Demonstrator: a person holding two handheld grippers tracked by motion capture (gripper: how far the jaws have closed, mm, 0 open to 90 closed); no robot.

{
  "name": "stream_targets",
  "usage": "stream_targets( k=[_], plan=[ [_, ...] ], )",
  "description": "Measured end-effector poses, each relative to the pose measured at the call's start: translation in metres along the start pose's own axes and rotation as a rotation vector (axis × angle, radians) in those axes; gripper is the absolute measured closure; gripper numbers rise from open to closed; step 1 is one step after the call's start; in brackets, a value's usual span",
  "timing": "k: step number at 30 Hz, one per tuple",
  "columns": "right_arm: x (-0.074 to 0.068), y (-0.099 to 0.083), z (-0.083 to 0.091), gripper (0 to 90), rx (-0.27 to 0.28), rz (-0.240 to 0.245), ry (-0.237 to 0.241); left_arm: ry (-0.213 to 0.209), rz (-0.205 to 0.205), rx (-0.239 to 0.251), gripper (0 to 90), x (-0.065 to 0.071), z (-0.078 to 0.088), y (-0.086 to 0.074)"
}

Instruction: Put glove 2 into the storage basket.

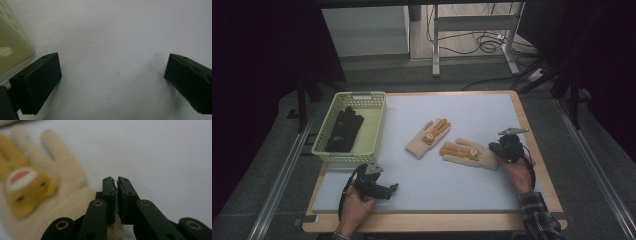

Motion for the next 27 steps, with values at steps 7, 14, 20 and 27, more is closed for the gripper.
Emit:
stream_targets(
  k=[7, 14, 20, 27],
  plan=[
    [-0.037, -0.023, 0.028, 81.5, 0.027, 0.029, 0.049, 0.000, 0.000, 0.000, 1.2, 0.000, 0.000, 0.000],
    [-0.082, -0.035, 0.047, 80.2, 0.048, 0.052, 0.120, 0.001, -0.001, 0.000, 1.2, 0.000, 0.000, 0.000],
    [-0.127, -0.030, 0.054, 80.0, 0.063, 0.154, 0.175, 0.001, -0.001, 0.000, 1.2, 0.000, 0.000, 0.000],
    [-0.099, -0.010, 0.046, 73.6, 0.105, 0.080, 0.125, 0.001, -0.001, 0.000, 1.2, 0.000, 0.000, 0.000]
  ],
)
Point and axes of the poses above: each handheld gripper's, and its own axes: z roughly backward along the jaws, y roughly out of its top, x roughly to its right, the point moved 8 cm from there along -z, roughly forward along the jaws, and after that the axes turned 11 degrees about z, right-handed, at the moved point
